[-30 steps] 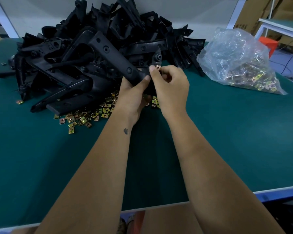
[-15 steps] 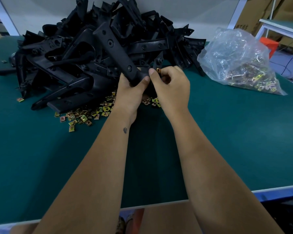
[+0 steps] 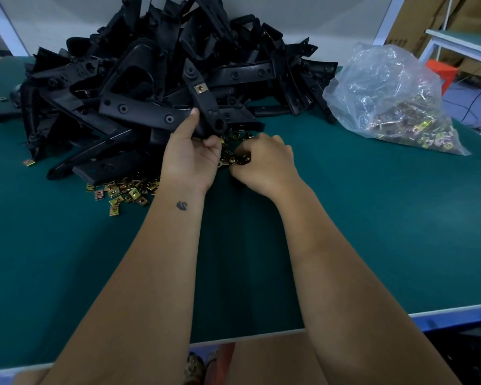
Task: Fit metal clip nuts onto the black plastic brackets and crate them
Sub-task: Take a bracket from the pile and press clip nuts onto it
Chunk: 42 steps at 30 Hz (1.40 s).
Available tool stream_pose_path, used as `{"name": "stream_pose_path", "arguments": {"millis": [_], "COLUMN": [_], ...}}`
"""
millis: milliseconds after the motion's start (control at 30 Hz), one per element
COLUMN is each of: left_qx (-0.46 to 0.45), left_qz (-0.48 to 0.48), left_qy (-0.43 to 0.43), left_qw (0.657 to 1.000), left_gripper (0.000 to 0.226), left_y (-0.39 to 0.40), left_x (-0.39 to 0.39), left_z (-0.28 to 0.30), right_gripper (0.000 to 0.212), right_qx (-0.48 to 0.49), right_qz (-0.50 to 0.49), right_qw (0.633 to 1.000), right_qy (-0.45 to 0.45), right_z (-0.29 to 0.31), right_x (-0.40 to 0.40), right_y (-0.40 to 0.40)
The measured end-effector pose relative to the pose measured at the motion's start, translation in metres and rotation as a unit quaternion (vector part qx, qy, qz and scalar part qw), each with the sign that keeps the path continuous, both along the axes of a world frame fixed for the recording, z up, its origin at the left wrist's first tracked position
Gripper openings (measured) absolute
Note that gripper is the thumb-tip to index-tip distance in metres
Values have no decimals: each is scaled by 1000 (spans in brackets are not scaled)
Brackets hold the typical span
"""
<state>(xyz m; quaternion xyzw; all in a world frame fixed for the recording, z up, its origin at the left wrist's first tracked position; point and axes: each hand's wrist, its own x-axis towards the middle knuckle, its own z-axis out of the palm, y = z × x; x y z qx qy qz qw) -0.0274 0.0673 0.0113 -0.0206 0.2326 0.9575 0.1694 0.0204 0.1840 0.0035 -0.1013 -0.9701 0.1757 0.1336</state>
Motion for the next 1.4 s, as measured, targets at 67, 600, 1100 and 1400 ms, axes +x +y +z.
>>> {"name": "stream_pose_path", "arguments": {"millis": [67, 600, 1100, 1400], "left_qx": [15, -31, -76, -124], "left_qz": [-3, -15, -14, -52], "left_qy": [-5, 14, 35, 39], "left_qw": [1000, 999, 996, 990], "left_gripper": [12, 7, 5, 23], "left_y": [-1, 1, 4, 3], "left_x": [1, 3, 0, 0], "left_z": [1, 2, -2, -3], "right_gripper": [30, 14, 18, 10], "right_qx": [-9, -35, -533, -694], "right_qz": [11, 88, 4, 38], "right_qw": [1000, 995, 823, 697], "right_qy": [16, 37, 197, 179], "right_z": [1, 2, 11, 21], "right_x": [0, 2, 2, 8], "right_y": [0, -9, -2, -2]}}
